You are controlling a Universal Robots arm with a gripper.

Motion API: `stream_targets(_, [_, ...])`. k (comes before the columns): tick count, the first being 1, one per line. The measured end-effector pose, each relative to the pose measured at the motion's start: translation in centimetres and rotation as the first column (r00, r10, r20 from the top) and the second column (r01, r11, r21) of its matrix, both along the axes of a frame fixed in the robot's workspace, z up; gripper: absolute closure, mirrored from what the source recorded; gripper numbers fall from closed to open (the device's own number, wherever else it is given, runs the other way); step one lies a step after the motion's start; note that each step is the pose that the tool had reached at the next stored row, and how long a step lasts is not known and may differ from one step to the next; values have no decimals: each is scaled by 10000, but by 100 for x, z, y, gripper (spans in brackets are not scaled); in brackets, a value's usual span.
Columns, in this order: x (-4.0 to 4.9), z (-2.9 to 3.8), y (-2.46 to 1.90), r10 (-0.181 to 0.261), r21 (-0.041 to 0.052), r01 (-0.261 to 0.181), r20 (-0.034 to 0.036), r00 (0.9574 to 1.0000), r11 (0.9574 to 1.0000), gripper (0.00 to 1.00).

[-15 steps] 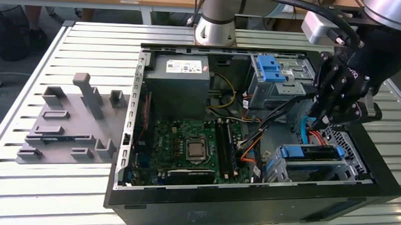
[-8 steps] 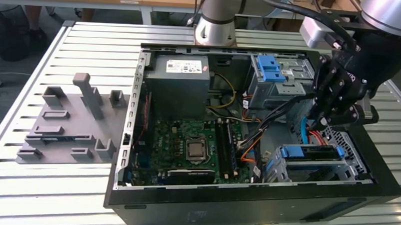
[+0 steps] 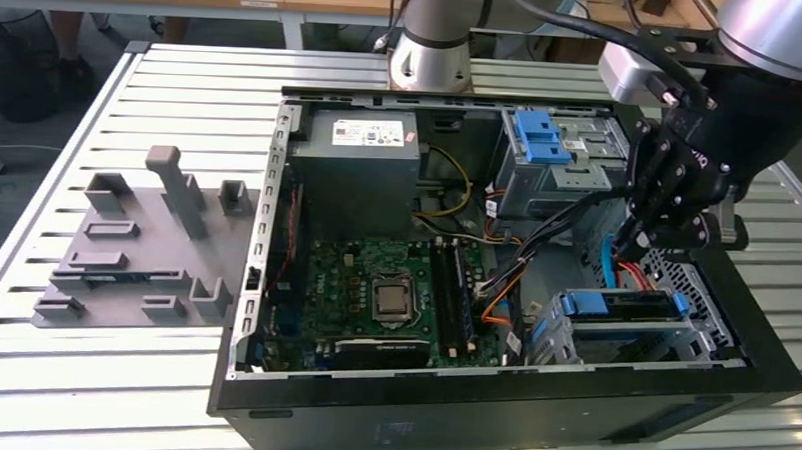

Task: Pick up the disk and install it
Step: 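Insert the second disk wire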

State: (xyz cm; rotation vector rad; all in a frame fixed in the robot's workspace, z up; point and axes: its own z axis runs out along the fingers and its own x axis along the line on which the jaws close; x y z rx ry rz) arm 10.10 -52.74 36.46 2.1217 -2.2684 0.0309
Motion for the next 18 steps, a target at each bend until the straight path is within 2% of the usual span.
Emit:
stream_targets(4, [0,-36,-41,0,49,0,-1,10000,10000,84])
stream_targets(7, [0,-68,-88,0,145,0,0,10000,9999,84])
stream_targets(9, [0,-82,-109,0,289,0,0,10000,9996,84])
stream_targets(12, [0,-98,-133,0,572,0,1,10000,9984,84])
stream_targets(13, [0,-106,-144,0,635,0,3,10000,9980,84])
stream_targets(18, [-9,-151,-220,26,649,-31,77,10000,9979,84])
